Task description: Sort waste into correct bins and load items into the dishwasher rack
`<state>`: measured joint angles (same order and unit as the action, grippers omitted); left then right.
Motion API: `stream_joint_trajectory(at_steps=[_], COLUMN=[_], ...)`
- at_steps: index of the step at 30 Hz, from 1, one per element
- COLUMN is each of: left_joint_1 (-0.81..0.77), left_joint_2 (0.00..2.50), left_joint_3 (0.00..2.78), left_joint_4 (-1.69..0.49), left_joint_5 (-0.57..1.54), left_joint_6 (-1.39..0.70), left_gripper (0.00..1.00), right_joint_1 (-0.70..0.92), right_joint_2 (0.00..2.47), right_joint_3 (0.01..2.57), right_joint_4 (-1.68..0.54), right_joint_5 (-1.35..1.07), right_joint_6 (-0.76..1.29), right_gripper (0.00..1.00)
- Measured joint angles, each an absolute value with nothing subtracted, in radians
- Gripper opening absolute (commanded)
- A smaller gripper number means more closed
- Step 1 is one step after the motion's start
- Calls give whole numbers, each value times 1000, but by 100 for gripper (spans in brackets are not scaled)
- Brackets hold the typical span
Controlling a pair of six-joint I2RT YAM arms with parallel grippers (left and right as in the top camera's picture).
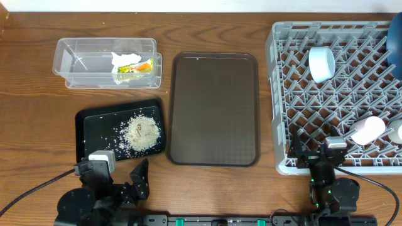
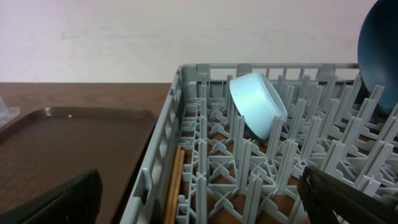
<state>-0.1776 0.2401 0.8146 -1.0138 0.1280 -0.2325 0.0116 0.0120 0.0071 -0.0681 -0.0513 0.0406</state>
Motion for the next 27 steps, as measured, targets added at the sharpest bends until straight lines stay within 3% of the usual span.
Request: stream_joint_trajectory(at_steps=[14, 19, 27], left_joint_1=[-89, -72, -67], left_joint_2=[128, 12, 10], left_joint_3=[670, 512, 308], left_joint_4=[-974, -863, -513], left_joint_5=[64, 49, 45], left_joint_6=[-231, -228, -189], left_gripper=[92, 92, 92], right_joint_1=[12, 12, 12], right_joint_2=[12, 12, 12], right_joint_3=[7, 7, 7], right_joint_4=[-68, -68, -68], right_joint_5=[-51, -51, -50], right_joint_6=[41, 41, 41], right_gripper=[99, 99, 99])
